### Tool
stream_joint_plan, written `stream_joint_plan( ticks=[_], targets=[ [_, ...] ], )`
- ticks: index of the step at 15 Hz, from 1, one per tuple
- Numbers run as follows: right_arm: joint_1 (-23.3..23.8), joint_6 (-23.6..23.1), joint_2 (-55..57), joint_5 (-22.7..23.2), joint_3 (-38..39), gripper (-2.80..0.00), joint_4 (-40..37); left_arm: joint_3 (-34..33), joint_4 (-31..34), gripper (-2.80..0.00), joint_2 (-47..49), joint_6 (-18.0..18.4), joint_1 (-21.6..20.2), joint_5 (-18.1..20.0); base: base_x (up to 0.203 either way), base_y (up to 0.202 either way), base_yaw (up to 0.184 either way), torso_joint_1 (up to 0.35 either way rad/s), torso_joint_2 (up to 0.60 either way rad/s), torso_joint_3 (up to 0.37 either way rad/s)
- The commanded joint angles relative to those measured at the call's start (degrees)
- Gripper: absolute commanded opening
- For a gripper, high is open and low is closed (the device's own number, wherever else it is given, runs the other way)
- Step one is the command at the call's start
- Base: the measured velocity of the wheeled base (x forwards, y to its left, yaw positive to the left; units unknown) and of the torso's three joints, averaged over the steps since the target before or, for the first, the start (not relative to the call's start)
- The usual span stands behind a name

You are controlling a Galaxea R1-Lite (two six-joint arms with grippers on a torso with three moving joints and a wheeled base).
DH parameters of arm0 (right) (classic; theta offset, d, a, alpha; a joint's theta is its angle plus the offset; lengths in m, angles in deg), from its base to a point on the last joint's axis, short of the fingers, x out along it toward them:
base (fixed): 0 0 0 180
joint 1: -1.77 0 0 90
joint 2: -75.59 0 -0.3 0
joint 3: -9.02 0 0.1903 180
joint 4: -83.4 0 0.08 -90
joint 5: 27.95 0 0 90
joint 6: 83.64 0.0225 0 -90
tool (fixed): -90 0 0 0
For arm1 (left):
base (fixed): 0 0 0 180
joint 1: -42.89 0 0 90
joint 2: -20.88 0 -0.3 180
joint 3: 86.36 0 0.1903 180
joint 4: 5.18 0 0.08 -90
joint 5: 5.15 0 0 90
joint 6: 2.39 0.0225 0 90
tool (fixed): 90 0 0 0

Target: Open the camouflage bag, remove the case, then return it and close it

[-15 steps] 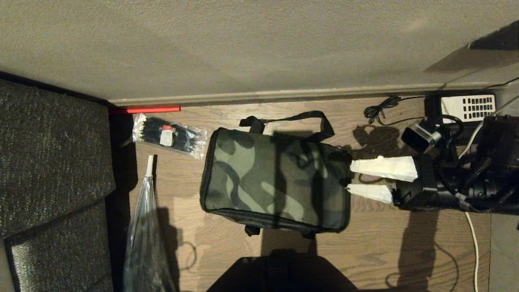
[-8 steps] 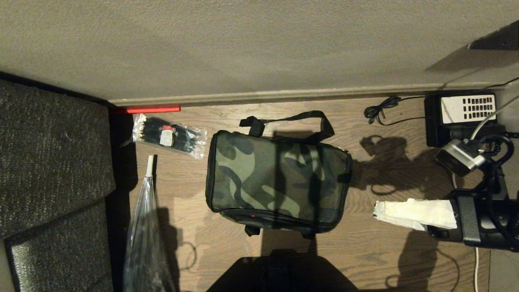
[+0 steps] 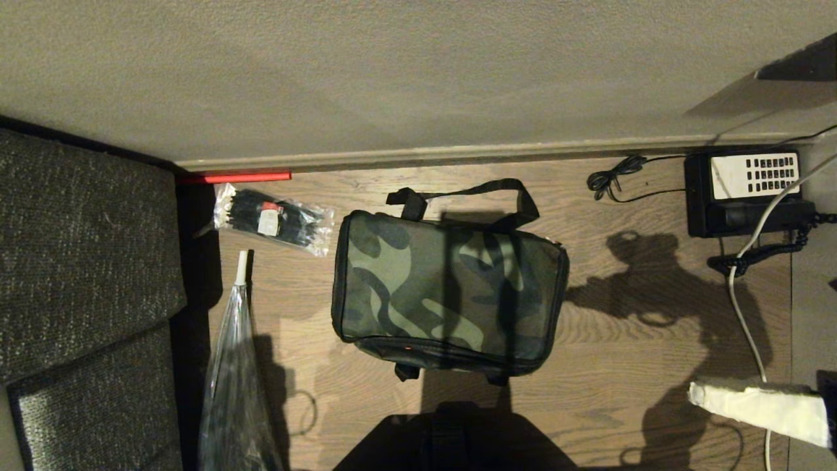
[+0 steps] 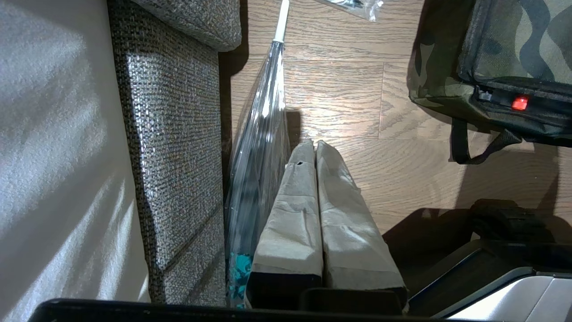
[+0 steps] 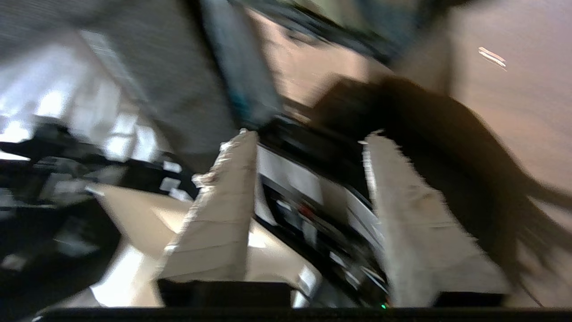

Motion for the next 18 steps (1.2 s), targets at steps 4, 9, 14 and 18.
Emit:
stream_joint_plan(
  ticks=[4, 9, 14, 18],
  targets=[
    [10.56, -17.78, -21.8, -6.23, 5.32, -2.8, -19.0, -0.09, -0.04, -2.8, -0.11, -0.03, -0.02, -0.03, 0.0, 0.0, 0.0, 0.0, 0.0, 0.0],
    [17.28, -23.55, -38.58, -16.35, 23.4, -2.8, -7.62, -0.09, -0.04, -2.8, -0.11, -0.03, -0.02, -0.03, 0.0, 0.0, 0.0, 0.0, 0.0, 0.0],
    [16.31, -23.56, -49.39, -29.92, 30.68, -2.8, 1.19, -0.09, -0.04, -2.8, -0.02, 0.03, -0.02, -0.03, 0.0, 0.0, 0.0, 0.0, 0.0, 0.0],
    [15.75, -20.88, -53.42, -30.51, 30.85, -2.8, 1.36, -0.09, -0.04, -2.8, -0.02, -0.03, -0.02, -0.03, 0.0, 0.0, 0.0, 0.0, 0.0, 0.0]
  ],
)
